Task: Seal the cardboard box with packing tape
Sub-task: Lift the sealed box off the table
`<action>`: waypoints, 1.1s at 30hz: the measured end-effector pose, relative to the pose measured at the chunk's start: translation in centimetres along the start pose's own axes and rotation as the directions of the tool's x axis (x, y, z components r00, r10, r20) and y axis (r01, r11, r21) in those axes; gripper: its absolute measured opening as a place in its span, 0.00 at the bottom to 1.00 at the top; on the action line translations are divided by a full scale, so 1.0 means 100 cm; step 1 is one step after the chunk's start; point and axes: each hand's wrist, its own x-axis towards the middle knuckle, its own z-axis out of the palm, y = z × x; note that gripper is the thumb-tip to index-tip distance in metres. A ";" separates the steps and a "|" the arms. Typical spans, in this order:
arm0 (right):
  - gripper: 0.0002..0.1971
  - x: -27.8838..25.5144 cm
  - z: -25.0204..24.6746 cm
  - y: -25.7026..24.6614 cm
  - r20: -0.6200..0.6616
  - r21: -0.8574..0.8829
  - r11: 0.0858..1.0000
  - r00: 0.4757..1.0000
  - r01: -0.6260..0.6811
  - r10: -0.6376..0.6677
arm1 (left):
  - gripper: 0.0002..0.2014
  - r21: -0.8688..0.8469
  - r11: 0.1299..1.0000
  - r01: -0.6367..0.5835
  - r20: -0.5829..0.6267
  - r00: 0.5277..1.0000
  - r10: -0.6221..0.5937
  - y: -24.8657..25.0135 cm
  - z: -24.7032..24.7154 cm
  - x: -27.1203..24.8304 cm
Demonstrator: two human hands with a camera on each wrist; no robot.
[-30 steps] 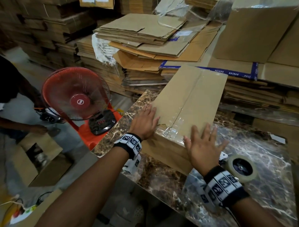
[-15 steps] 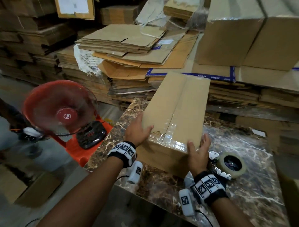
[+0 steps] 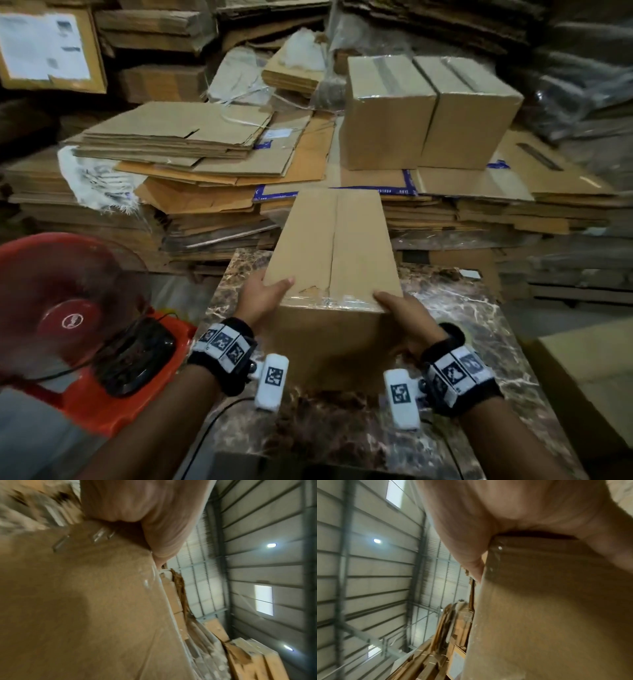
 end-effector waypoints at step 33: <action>0.30 0.149 -0.106 -0.480 -0.254 -0.362 0.569 0.509 0.738 -0.823 | 0.35 0.056 0.654 -0.754 -0.127 0.644 0.754 0.477 0.058 0.264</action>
